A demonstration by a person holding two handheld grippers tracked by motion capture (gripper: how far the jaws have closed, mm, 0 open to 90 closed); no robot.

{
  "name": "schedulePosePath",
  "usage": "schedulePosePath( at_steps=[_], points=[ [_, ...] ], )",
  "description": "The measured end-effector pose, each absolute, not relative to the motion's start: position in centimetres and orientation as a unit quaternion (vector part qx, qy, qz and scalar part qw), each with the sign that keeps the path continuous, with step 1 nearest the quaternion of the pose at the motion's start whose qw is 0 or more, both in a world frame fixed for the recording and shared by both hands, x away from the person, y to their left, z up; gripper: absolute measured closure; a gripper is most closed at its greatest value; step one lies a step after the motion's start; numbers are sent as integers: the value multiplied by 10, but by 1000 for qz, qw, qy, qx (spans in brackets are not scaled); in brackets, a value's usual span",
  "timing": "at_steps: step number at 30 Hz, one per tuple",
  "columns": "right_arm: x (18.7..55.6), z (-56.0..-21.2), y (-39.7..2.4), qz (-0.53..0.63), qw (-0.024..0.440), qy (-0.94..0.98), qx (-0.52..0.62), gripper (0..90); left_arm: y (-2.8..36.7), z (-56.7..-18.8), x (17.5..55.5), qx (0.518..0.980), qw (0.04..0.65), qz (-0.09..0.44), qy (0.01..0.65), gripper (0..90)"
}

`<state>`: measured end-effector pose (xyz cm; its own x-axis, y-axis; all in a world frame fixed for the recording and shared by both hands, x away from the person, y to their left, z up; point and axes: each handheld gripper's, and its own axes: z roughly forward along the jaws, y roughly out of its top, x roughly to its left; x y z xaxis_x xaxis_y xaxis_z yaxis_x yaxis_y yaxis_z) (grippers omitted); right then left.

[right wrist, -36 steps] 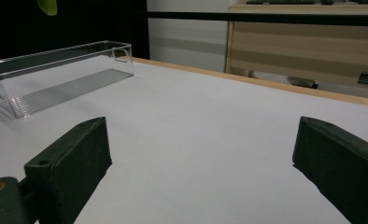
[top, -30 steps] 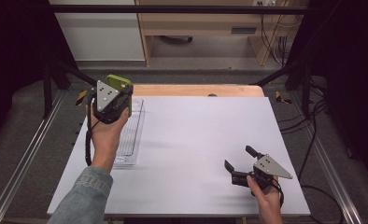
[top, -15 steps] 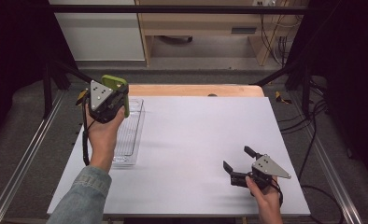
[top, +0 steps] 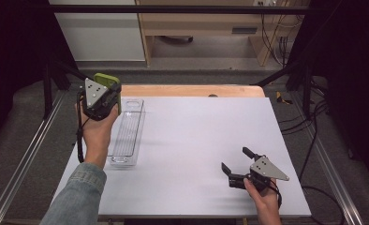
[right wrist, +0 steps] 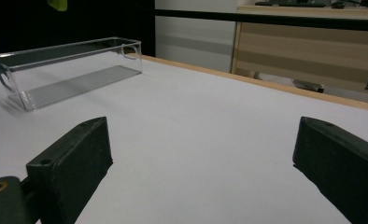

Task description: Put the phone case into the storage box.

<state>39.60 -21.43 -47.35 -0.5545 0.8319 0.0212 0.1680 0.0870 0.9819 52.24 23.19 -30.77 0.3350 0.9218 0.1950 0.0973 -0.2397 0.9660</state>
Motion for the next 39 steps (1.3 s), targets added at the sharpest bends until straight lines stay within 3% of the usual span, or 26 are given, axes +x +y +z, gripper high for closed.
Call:
schedulePosePath(
  at_steps=[39],
  points=[
    [397,-474,-219,563,296,677,371,42,234,-324,542,635,514,401,415,877]
  ],
)
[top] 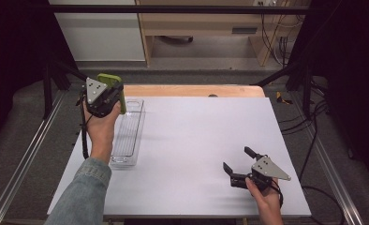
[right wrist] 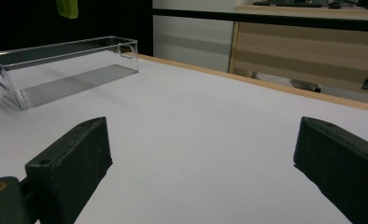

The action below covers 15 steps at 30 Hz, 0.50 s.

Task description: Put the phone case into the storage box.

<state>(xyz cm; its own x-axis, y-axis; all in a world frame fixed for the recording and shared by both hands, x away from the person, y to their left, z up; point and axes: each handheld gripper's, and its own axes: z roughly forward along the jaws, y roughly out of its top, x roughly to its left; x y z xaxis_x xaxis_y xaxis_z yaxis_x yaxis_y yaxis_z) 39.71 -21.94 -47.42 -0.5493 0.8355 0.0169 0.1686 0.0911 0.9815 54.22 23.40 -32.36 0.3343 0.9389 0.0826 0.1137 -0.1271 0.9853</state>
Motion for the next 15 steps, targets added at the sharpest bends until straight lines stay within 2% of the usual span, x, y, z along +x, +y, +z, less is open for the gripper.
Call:
schedulePosePath(
  at_steps=[15],
  points=[
    [398,-475,-221,565,292,676,372,38,241,-328,553,622,518,397,432,877]
  ],
)
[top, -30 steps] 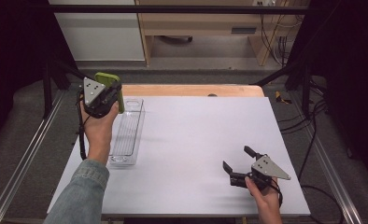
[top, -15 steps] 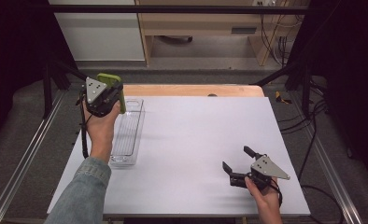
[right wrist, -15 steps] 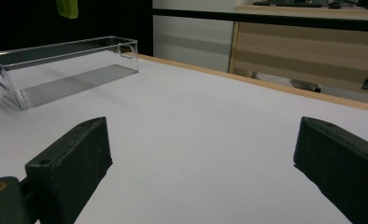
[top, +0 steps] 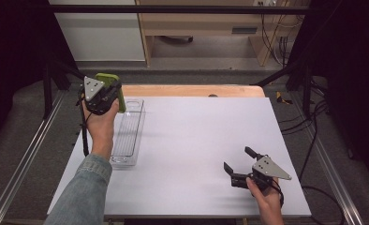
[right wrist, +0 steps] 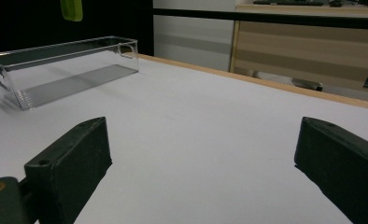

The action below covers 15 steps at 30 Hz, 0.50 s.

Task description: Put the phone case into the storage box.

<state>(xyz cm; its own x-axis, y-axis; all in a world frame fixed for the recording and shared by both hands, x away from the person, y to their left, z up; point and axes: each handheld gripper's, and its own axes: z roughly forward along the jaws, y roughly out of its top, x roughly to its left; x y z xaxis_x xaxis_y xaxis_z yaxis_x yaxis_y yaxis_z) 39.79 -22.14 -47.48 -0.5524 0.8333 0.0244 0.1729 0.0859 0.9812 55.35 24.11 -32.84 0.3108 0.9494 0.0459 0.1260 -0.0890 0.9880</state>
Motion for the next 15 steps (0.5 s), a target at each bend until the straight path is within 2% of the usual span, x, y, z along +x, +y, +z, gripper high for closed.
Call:
schedulePosePath(
  at_steps=[15],
  points=[
    [398,-475,-223,563,293,676,374,38,243,-325,559,615,527,390,438,876]
  ],
)
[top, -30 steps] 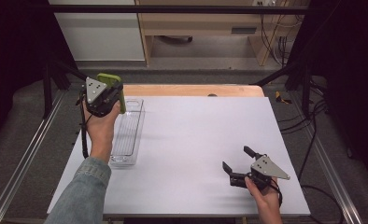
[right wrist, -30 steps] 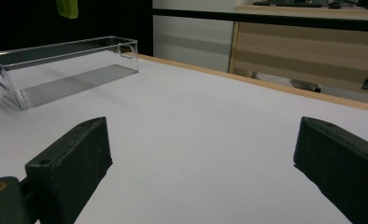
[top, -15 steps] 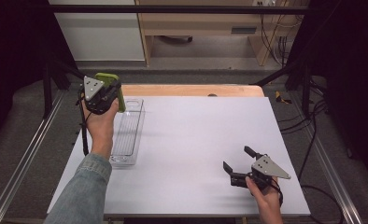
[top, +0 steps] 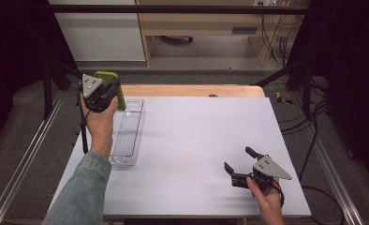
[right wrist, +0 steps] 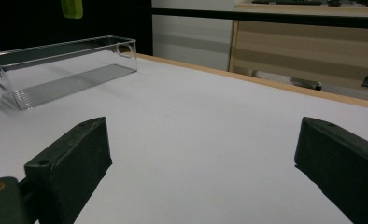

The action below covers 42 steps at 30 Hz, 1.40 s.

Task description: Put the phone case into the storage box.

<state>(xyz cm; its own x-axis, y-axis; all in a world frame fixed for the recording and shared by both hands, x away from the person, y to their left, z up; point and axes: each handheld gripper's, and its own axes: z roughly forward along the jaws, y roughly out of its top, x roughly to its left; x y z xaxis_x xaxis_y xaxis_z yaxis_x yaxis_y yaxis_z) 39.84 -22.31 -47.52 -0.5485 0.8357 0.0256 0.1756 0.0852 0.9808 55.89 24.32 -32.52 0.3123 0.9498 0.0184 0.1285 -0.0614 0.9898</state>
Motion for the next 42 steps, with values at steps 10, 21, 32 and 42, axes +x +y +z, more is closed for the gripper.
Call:
schedulePosePath(
  at_steps=[10,21,32,42],
  points=[
    [399,-475,-223,562,293,677,374,37,244,-329,562,612,528,383,448,876],
    [399,-476,-224,564,293,674,378,36,238,-332,565,619,528,375,443,876],
    [398,-474,-225,574,297,666,372,35,231,-338,568,625,527,369,442,876],
    [398,-474,-229,567,316,667,366,33,225,-341,569,631,524,367,439,876]
  ],
)
